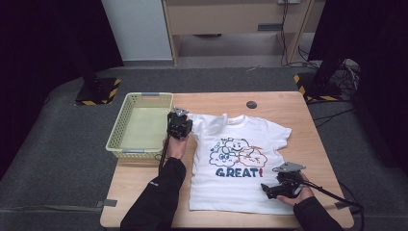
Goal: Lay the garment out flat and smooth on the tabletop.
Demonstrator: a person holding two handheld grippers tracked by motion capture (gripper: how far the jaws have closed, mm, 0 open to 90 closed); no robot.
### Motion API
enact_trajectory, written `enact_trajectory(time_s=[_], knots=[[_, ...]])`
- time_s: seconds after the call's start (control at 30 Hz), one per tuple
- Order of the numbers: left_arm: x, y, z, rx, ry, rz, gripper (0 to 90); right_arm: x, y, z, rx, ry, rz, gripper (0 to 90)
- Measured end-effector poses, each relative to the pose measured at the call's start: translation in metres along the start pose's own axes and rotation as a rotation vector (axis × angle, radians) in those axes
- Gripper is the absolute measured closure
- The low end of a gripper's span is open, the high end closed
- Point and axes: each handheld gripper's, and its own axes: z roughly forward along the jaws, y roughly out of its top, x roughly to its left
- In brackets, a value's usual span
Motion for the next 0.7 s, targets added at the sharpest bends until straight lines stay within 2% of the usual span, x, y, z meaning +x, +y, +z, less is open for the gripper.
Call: enact_trajectory(time_s=[0.07,0.17,0.23,0.3,0.43,0.5,0.57,0.63,0.7], knots=[[0.003,-0.005,0.005,0.039,0.042,-0.001,88.8,0.000,0.000,0.000,-0.001,0.000,0.000,0.7],[0.007,-0.011,0.011,0.085,0.061,-0.009,88.5,0.001,0.000,0.000,-0.002,0.001,-0.001,0.7],[0.007,-0.014,0.014,0.100,0.074,-0.005,87.3,0.001,0.000,0.000,-0.001,0.002,-0.003,0.7],[0.006,-0.014,0.013,0.096,0.089,-0.007,79.8,0.001,0.000,0.000,0.000,0.002,-0.004,0.8],[0.003,-0.006,0.001,0.025,0.041,-0.036,71.7,0.001,0.001,0.000,0.008,0.005,-0.005,1.2],[-0.004,-0.002,-0.002,-0.010,-0.024,-0.030,67.1,0.001,0.002,0.000,0.012,0.007,-0.005,1.2],[-0.017,-0.002,0.000,0.013,-0.077,0.000,63.7,0.001,0.002,0.000,0.012,0.007,-0.005,1.1],[-0.029,-0.006,0.008,0.045,-0.101,0.037,62.1,0.002,0.002,0.000,0.012,0.007,-0.005,1.1],[-0.037,-0.011,0.018,0.087,-0.111,0.047,62.2,0.002,0.002,0.000,0.011,0.006,-0.005,1.1]])
